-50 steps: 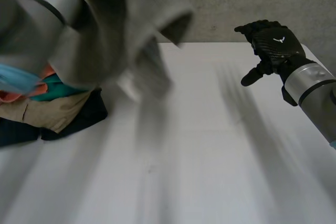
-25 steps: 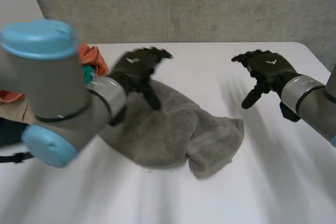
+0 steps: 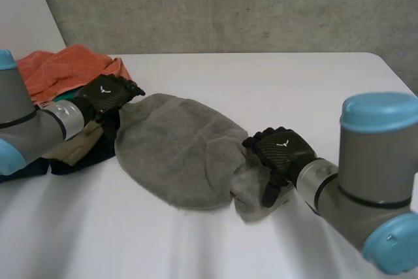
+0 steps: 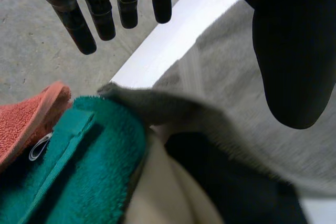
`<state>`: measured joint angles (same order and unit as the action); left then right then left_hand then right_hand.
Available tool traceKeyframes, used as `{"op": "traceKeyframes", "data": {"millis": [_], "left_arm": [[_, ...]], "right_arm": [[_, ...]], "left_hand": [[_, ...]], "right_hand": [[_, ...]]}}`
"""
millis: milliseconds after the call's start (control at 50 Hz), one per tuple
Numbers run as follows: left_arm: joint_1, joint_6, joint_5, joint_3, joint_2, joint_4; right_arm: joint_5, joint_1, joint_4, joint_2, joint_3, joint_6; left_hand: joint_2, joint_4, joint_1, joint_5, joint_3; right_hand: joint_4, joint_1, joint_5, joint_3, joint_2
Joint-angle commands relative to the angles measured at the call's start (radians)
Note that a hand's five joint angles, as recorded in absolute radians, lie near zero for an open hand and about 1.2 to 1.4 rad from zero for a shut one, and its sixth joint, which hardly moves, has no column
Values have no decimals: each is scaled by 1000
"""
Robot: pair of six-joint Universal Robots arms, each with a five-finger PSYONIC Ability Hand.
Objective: Fold the laundry.
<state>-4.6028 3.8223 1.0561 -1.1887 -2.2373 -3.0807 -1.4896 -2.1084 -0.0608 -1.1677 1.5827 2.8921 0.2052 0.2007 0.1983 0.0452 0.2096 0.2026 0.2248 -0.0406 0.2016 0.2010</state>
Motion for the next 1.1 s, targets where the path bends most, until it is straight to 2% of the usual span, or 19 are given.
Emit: {"op": "traceKeyframes", "data": {"millis": [20, 100, 160, 180, 240, 260, 280, 380, 460, 560, 620, 680, 780, 860, 920, 940, 960, 1040, 1100], "left_arm": [[-7, 128, 5, 93, -119, -27], [-2, 146, 5, 130, -172, -29], [7, 146, 4, 153, -206, -35], [10, 145, 7, 164, -218, -41], [21, 138, 10, 173, -225, -58], [30, 131, 18, 170, -222, -68], [36, 126, 25, 167, -213, -76], [68, 71, 87, 97, -88, -128], [91, -2, 119, -15, 80, -206], [110, -145, 151, -190, 335, -292], [117, -214, 162, -264, 425, -297], [127, -288, 166, -353, 516, -288], [165, -365, 173, -494, 599, -285], [211, -377, 192, -558, 582, -288], [234, -377, 220, -572, 547, -296], [245, -377, 243, -569, 518, -294], [251, -378, 254, -565, 504, -293], [275, -392, 317, -542, 460, -271], [289, -405, 343, -526, 452, -234]], "right_arm": [[-52, -10, 116, 49, 26, 6], [-52, -16, 128, 77, 19, 13], [-54, -18, 137, 94, 11, 27], [-54, -18, 139, 98, 8, 32], [-54, -15, 144, 102, 3, 32], [-52, -12, 144, 97, -3, 30], [-52, -10, 142, 95, -4, 27], [-52, 21, 118, 43, -24, -39], [-49, 83, 85, -49, -59, -137], [-25, 186, 52, -125, -196, -253], [-3, 217, 36, -109, -279, -274], [34, 237, 16, -31, -401, -295], [95, 246, 41, 193, -626, -329], [140, 245, 119, 380, -765, -335], [138, 242, 197, 488, -829, -333], [132, 237, 254, 549, -855, -333], [127, 232, 280, 577, -865, -338], [60, 225, 337, 614, -874, -384], [-13, 231, 282, 539, -825, -389]], "left_hand": [[-31, -26, -24, -45, -35], [11, 15, 18, -4, 7], [233, 238, 240, 219, 229], [452, 457, 459, 438, 448], [873, 877, 880, 858, 868], [1136, 1140, 1143, 1121, 1132], [1191, 1195, 1197, 1176, 1186], [1191, 1196, 1198, 1177, 1187], [1191, 1196, 1198, 1177, 1187], [1191, 1196, 1198, 1177, 1187], [1191, 1196, 1198, 1177, 1187], [1191, 1196, 1198, 1177, 1187], [1191, 1196, 1198, 1177, 1187], [1191, 1196, 1198, 1177, 1187], [1191, 1196, 1198, 1177, 1187], [1191, 1196, 1198, 1177, 1187], [1191, 1196, 1198, 1177, 1187], [1191, 1196, 1198, 1177, 1187], [1191, 1196, 1198, 1177, 1187]], "right_hand": [[22, 0, -9, 23, 23], [74, 52, -62, 76, 76], [224, 202, -211, 225, 225], [373, 351, -360, 374, 374], [827, 805, -815, 828, 829], [1190, 1168, -1177, 1191, 1192], [1194, 1171, -1181, 1195, 1195], [1194, 1172, -1181, 1195, 1195], [1194, 1172, -1181, 1195, 1195], [1194, 1172, -1181, 1195, 1195], [1194, 1172, -1181, 1195, 1195], [1194, 1172, -1181, 1195, 1195], [1194, 1172, -1181, 1195, 1195], [1194, 1172, -1181, 1195, 1195], [1194, 1172, -1181, 1195, 1195], [455, 433, -443, 456, 457], [41, 19, -28, 42, 42], [-28, -50, 41, -27, -26], [-28, -50, 41, -27, -26]]}}
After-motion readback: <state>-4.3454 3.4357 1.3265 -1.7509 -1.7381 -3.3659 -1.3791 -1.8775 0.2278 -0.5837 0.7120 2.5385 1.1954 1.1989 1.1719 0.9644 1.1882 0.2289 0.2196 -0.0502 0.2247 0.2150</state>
